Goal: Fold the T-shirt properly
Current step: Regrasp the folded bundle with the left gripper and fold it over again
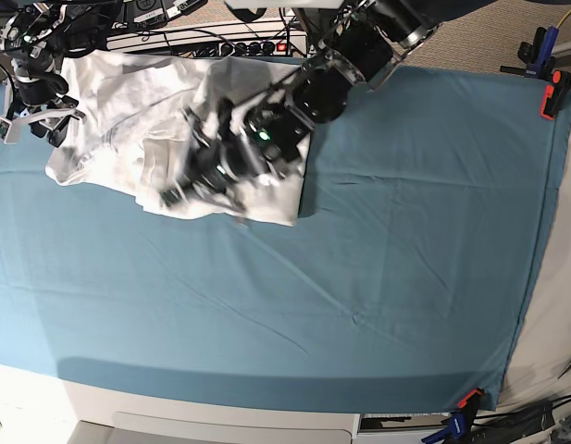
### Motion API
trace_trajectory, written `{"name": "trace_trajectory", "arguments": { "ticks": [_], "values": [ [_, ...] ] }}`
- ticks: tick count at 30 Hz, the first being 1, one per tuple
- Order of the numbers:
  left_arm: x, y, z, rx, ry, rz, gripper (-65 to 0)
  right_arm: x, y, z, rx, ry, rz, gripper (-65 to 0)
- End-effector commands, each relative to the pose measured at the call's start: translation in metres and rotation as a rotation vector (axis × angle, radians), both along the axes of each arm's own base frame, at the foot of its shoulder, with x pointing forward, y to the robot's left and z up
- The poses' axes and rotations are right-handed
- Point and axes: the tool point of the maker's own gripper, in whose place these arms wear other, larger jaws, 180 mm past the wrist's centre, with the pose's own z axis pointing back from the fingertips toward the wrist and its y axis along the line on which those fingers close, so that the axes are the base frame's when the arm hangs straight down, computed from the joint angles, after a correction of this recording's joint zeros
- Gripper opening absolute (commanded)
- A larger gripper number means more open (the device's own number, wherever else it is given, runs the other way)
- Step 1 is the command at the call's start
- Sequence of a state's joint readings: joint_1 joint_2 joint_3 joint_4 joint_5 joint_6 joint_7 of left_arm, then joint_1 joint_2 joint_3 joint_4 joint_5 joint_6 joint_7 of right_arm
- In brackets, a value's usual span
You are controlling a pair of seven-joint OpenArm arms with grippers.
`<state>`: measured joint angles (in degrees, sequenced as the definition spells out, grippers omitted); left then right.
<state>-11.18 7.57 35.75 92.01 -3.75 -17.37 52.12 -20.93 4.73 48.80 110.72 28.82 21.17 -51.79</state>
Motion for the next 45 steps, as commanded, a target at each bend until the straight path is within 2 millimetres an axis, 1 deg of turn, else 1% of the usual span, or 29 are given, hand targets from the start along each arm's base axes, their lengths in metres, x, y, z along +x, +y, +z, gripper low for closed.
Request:
{"name": "trace_trajectory", "arguments": {
  "ticks": [1, 3, 5, 7, 10, 13, 18, 21, 23, 25, 30, 33, 36, 38, 39, 40, 42, 43, 44, 45],
  "values": [
    [0.012, -0.004, 0.026, -0.058, -0.046, 0.017, -65.0, 0.007, -0.003, 0.014, -0.031, -0.048, 0.012, -41.1],
    [0.02, 0.015, 0.021, -0.026, -0.03, 0.07, -65.0, 0.007, -0.003, 0.015, -0.031, -0.048, 0.012, -41.1],
    [0.019, 0.032, 0.009, 0.013, -0.008, 0.1, -65.0, 0.007, -0.003, 0.015, -0.031, -0.048, 0.012, -41.1],
    [0.007, 0.043, -0.006, 0.04, 0.039, 0.102, -65.0, 0.007, -0.003, 0.015, -0.031, -0.049, 0.013, -41.1],
    [-0.023, 0.047, -0.025, 0.038, 0.133, 0.094, -65.0, 0.007, -0.003, 0.015, -0.032, -0.049, 0.013, -41.1],
    [-0.054, 0.04, -0.032, -0.008, 0.205, 0.079, -65.0, 0.007, -0.003, 0.015, -0.033, -0.053, 0.012, -41.1],
    [-0.106, 0.013, -0.037, -0.064, 0.288, -0.019, -65.0, 0.008, -0.003, 0.016, -0.034, -0.055, 0.012, -41.1],
    [-0.13, -0.006, -0.031, -0.091, 0.284, -0.094, -65.0, 0.008, -0.003, 0.016, -0.034, -0.057, 0.012, -41.1],
    [-0.139, -0.014, -0.027, -0.099, 0.264, -0.137, -65.0, 0.008, -0.004, 0.016, -0.034, -0.057, 0.012, -41.1],
    [-0.138, -0.018, -0.023, -0.098, 0.23, -0.154, -65.0, 0.008, -0.004, 0.016, -0.034, -0.056, 0.012, -41.1],
    [-0.128, -0.024, -0.013, -0.12, 0.2, -0.152, -65.0, 0.008, -0.004, 0.016, -0.035, -0.057, 0.012, -41.1],
    [-0.119, -0.021, -0.013, -0.094, 0.167, -0.15, -65.0, 0.007, -0.006, 0.016, -0.042, -0.037, 0.019, -41.1],
    [-0.11, -0.013, -0.018, -0.025, 0.138, -0.143, -65.0, 0.006, -0.02, 0.026, -0.095, 0.019, 0.053, -41.0],
    [-0.108, -0.01, -0.02, -0.004, 0.13, -0.142, -65.0, 0.002, -0.039, 0.039, -0.148, 0.057, 0.056, -40.3],
    [-0.109, -0.01, -0.021, -0.001, 0.129, -0.15, -63.7, -0.001, -0.05, 0.045, -0.172, 0.067, 0.042, -38.6],
    [-0.111, -0.01, -0.021, 0.002, 0.124, -0.17, -58.0, -0.005, -0.063, 0.05, -0.19, 0.073, 0.028, -37.3],
    [-0.114, -0.011, -0.021, 0.0, 0.129, -0.191, -45.8, -0.014, -0.087, 0.051, -0.155, 0.065, -0.02, -35.2],
    [-0.114, -0.011, -0.021, -0.001, 0.129, -0.19, -40.8, -0.02, -0.098, 0.047, -0.107, 0.059, -0.046, -34.5],
    [-0.114, -0.011, -0.021, -0.003, 0.13, -0.191, -37.1, -0.024, -0.107, 0.039, -0.044, 0.054, -0.068, -34.0],
    [-0.114, -0.011, -0.021, -0.004, 0.13, -0.189, -34.9, -0.029, -0.113, 0.03, 0.028, 0.054, -0.079, -34.0]
  ]
}}
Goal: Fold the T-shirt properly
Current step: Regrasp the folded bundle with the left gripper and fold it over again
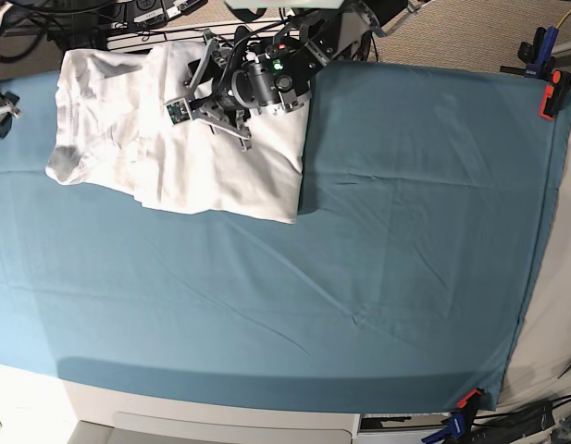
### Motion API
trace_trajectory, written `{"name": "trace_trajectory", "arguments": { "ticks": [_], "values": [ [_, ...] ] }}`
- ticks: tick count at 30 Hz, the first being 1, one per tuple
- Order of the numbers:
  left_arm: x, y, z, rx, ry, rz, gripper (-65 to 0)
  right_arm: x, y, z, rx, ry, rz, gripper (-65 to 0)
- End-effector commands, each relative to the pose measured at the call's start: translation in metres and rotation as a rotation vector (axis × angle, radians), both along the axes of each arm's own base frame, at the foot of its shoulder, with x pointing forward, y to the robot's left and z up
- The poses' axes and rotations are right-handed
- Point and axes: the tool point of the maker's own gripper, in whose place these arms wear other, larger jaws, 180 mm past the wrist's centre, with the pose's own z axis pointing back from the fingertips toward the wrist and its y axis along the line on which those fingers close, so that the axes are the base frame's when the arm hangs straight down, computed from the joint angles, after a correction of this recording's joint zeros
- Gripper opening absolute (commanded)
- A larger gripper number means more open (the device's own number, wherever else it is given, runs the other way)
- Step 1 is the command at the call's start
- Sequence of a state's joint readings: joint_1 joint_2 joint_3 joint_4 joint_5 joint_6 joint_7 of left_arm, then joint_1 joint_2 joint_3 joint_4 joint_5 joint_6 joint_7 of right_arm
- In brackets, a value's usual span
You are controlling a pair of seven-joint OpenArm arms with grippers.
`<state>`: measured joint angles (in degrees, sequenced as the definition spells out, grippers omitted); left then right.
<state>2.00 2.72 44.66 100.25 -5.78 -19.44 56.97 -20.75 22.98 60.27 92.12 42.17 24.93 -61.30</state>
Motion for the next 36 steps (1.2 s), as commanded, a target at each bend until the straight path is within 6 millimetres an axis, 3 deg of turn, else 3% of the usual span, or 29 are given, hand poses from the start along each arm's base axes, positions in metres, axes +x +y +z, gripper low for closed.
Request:
{"name": "trace_trajectory", "arguments": {
  "ticks": [1, 3, 6, 14, 24, 29, 30, 34, 36],
  "values": [
    [0.005, -0.01, 0.017, -0.06, -0.019, 0.007, -34.0, 0.004, -0.009, 0.008, 0.026, -0.033, 0.009, -34.0],
    [0.005, -0.011, 0.017, -0.065, -0.021, 0.008, -33.9, 0.005, 0.0, -0.011, 0.197, -0.042, 0.064, -34.0],
    [0.006, -0.011, 0.018, -0.07, -0.023, 0.008, -33.9, 0.009, 0.023, -0.024, 0.411, -0.107, 0.162, -34.0],
    [0.006, -0.013, 0.02, -0.075, -0.023, 0.008, -33.9, 0.009, 0.075, -0.076, 0.645, -0.024, 0.248, -34.0],
    [0.013, -0.009, 0.017, -0.047, -0.05, 0.038, -33.9, 0.032, 0.152, -0.1, 0.796, 0.012, 0.427, -34.0],
    [0.014, -0.008, 0.017, -0.04, -0.056, 0.04, -33.9, 0.033, 0.167, -0.103, 0.832, 0.002, 0.45, -34.1],
    [0.014, -0.007, 0.016, -0.037, -0.054, 0.044, -34.0, 0.034, 0.168, -0.101, 0.829, -0.001, 0.454, -35.9],
    [0.019, -0.004, 0.022, -0.032, -0.063, 0.076, -34.3, 0.043, 0.171, -0.088, 0.786, -0.029, 0.508, -57.6],
    [0.022, -0.002, 0.028, -0.033, -0.087, 0.082, -37.1, 0.052, 0.175, -0.072, 0.768, -0.075, 0.549, -62.3]
  ]
}}
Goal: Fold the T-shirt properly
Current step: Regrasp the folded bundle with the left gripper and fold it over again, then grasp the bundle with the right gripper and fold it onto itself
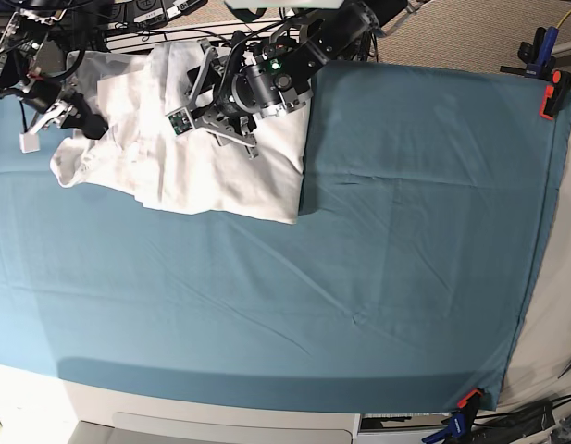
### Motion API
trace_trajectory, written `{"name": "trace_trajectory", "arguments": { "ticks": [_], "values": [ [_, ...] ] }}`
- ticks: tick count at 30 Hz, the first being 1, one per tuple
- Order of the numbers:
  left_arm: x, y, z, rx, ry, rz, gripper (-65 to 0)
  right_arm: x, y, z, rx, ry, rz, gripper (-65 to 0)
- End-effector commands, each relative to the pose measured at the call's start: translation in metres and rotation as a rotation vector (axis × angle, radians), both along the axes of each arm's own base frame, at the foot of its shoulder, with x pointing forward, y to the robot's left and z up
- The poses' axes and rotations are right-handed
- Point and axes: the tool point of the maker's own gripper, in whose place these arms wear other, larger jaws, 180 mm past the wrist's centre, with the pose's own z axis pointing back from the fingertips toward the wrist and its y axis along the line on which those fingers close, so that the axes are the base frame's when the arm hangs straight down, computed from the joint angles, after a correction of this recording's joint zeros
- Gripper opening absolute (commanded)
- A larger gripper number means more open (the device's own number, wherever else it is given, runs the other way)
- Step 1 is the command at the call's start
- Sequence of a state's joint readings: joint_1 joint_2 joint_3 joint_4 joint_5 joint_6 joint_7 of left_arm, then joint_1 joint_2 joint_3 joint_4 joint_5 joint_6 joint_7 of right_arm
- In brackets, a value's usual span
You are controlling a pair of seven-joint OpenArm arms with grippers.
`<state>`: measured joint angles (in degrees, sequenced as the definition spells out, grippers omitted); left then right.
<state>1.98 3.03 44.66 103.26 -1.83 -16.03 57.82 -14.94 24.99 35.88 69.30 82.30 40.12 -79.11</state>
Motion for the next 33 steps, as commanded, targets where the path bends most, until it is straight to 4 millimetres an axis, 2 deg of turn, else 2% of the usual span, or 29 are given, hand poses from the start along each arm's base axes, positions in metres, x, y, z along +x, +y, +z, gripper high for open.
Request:
{"name": "trace_trajectory", "arguments": {
  "ticks": [1, 5, 9, 13, 16, 18, 22, 28, 30, 33],
  "values": [
    [0.006, -0.007, 0.018, -0.043, -0.037, 0.008, -38.5, 0.007, 0.005, 0.013, 0.001, -0.041, 0.031, -63.5],
    [0.013, 0.001, 0.024, -0.024, -0.085, 0.047, -39.7, 0.011, 0.018, 0.035, -0.093, -0.1, 0.116, -63.6],
    [0.02, 0.021, 0.017, 0.026, -0.121, 0.067, -39.7, 0.005, 0.044, 0.053, -0.196, -0.155, 0.213, -63.6],
    [0.029, 0.052, 0.006, 0.064, -0.109, 0.141, -39.7, -0.007, 0.079, 0.068, -0.298, -0.206, 0.292, -63.6],
    [0.035, 0.084, -0.002, 0.103, -0.109, 0.197, -39.7, -0.017, 0.104, 0.074, -0.359, -0.227, 0.318, -63.6],
    [0.038, 0.106, -0.006, 0.128, -0.11, 0.232, -39.7, -0.015, 0.121, 0.083, -0.362, -0.281, 0.294, -63.6],
    [0.037, 0.151, -0.014, 0.176, -0.093, 0.284, -39.7, -0.007, 0.157, 0.093, -0.3, -0.362, 0.255, -63.6],
    [0.03, 0.213, -0.021, 0.27, -0.089, 0.343, -39.7, 0.013, 0.215, 0.092, -0.257, -0.444, 0.276, -63.6],
    [0.028, 0.229, -0.02, 0.298, -0.095, 0.358, -39.7, 0.024, 0.229, 0.092, -0.281, -0.46, 0.282, -63.6],
    [0.027, 0.249, -0.019, 0.336, -0.106, 0.379, -39.7, 0.043, 0.238, 0.09, -0.345, -0.452, 0.241, -63.6]
  ]
}}
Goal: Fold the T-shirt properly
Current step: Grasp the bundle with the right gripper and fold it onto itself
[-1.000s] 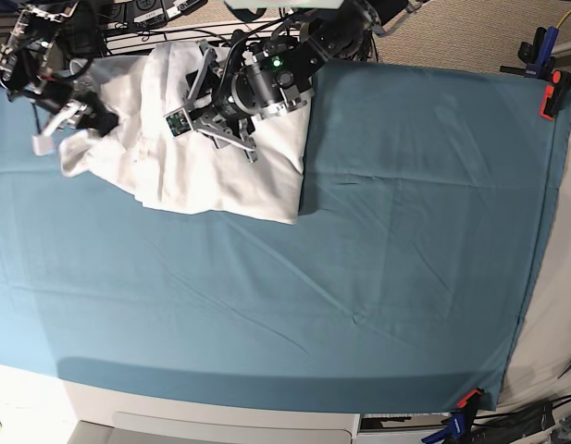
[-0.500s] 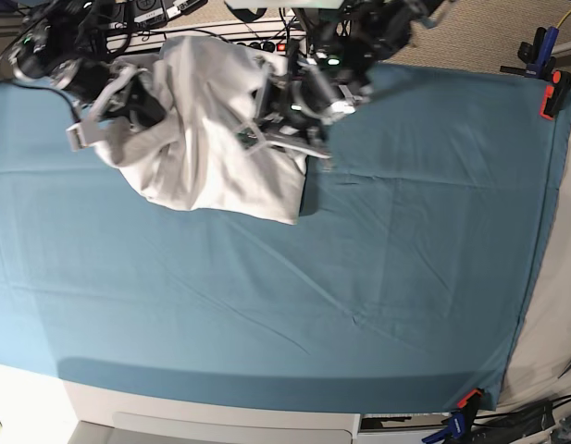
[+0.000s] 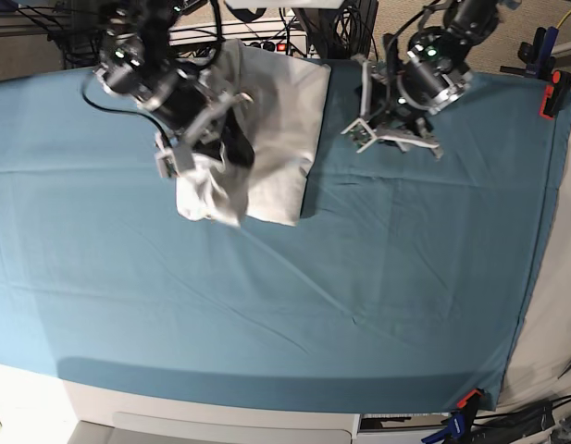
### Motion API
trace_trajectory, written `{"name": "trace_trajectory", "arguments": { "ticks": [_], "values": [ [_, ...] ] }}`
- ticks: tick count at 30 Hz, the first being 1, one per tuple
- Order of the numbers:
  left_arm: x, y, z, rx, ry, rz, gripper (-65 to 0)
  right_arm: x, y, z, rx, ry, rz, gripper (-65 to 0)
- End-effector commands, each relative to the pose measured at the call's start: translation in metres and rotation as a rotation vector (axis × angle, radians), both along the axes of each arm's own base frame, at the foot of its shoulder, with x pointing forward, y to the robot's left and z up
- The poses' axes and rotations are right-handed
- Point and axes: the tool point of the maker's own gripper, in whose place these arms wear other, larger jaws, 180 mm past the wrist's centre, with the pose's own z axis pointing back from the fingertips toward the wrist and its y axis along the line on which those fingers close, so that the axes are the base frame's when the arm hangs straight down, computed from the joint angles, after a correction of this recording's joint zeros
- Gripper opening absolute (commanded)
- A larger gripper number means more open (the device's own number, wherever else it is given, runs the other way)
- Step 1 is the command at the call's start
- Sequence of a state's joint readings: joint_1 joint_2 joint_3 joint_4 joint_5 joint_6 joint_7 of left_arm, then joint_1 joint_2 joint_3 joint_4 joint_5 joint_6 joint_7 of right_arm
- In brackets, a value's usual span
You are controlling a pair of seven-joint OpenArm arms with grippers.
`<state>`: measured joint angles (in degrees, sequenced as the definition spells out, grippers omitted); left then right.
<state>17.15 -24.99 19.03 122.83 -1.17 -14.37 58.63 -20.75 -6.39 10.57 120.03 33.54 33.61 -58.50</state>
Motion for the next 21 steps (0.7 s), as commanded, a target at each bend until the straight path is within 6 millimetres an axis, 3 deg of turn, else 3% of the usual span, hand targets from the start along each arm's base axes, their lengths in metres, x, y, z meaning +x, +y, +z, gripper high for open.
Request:
{"name": "trace_trajectory", "arguments": {
  "ticks": [1, 6, 14, 16, 19, 21],
  "values": [
    [0.005, 0.005, 0.009, -0.002, -0.032, 0.005, -39.7, 0.01, 0.005, 0.013, 0.017, -0.049, -0.025, -63.6],
    [0.008, 0.025, 0.01, 0.026, -0.038, 0.041, -39.7, 0.017, 0.004, -0.003, -0.096, 0.018, -0.105, -63.6],
    [0.013, 0.031, 0.013, 0.022, -0.053, 0.061, -39.7, 0.017, -0.006, -0.014, -0.18, 0.062, -0.167, -62.3],
    [0.016, 0.033, 0.014, 0.024, -0.065, 0.086, -39.7, 0.017, -0.006, -0.014, -0.18, 0.062, -0.167, -55.7],
    [0.021, 0.041, 0.016, 0.061, -0.096, 0.107, -39.7, 0.017, -0.006, -0.015, -0.18, 0.062, -0.167, -40.9],
    [0.025, 0.046, 0.018, 0.079, -0.12, 0.127, -39.7, 0.016, -0.004, -0.024, -0.174, 0.085, -0.164, -38.5]
  ]
}}
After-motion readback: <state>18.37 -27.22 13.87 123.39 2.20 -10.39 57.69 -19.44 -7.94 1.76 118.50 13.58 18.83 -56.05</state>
